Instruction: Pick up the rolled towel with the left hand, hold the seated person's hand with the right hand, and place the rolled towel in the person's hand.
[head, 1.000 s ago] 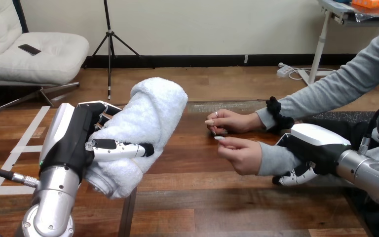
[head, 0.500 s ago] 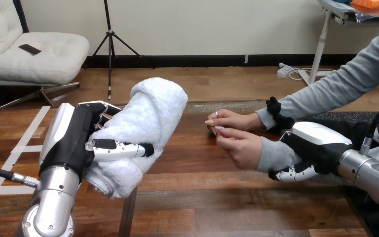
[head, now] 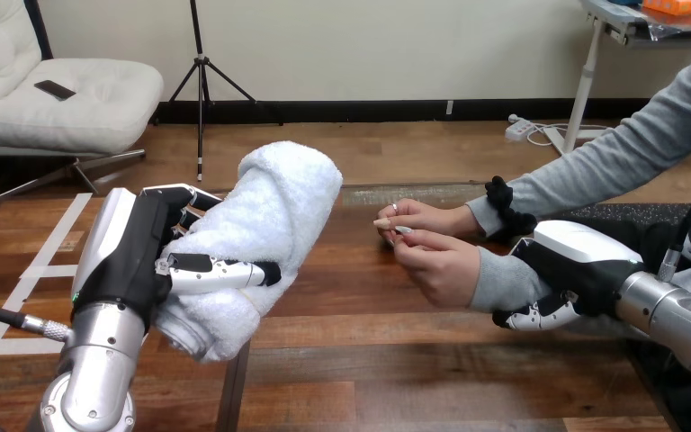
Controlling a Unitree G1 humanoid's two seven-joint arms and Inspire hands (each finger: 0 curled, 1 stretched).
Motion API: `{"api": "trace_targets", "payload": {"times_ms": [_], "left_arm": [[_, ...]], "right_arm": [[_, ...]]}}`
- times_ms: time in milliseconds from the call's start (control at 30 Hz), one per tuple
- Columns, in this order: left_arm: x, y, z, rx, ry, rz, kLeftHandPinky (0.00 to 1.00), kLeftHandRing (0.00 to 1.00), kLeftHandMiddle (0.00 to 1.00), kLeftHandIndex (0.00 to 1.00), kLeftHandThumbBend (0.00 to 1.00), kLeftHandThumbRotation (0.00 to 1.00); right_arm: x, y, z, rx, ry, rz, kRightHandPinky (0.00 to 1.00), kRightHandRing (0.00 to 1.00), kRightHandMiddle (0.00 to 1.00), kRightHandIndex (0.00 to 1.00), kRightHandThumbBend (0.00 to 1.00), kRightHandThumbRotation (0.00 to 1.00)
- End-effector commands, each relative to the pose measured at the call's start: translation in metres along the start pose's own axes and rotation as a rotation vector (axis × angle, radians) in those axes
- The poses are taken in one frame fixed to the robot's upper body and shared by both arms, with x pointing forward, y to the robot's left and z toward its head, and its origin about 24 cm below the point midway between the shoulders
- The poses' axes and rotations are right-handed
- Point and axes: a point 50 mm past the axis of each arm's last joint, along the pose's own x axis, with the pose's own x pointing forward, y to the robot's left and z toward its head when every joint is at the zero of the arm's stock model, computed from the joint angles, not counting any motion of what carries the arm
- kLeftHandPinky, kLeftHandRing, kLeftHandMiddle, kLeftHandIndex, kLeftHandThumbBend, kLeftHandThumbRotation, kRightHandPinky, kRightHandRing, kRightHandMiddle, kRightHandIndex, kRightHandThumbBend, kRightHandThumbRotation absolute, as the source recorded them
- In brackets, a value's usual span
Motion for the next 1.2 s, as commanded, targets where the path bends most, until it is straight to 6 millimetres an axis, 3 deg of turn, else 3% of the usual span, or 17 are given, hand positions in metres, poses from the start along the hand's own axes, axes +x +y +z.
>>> {"api": "trace_targets", "payload": {"times_ms": [0,267,1167], "left_arm": [[0.003,0.012,0.025,0.013,-0.121,0.067,0.21,0.28,0.37,0.44,0.66,0.00],[0.003,0.012,0.025,0.016,-0.122,0.068,0.19,0.27,0.36,0.44,0.66,0.00],[0.003,0.012,0.024,0.014,-0.120,0.064,0.20,0.29,0.37,0.44,0.66,0.00]], "right_arm": [[0.007,-0.021,0.012,0.028,-0.062,-0.098,0.14,0.18,0.25,0.28,0.42,0.12],[0.007,-0.023,0.013,0.029,-0.076,-0.112,0.13,0.18,0.24,0.27,0.42,0.07],[0.004,-0.032,0.015,0.058,-0.100,-0.150,0.13,0.17,0.23,0.25,0.42,0.09]]}}
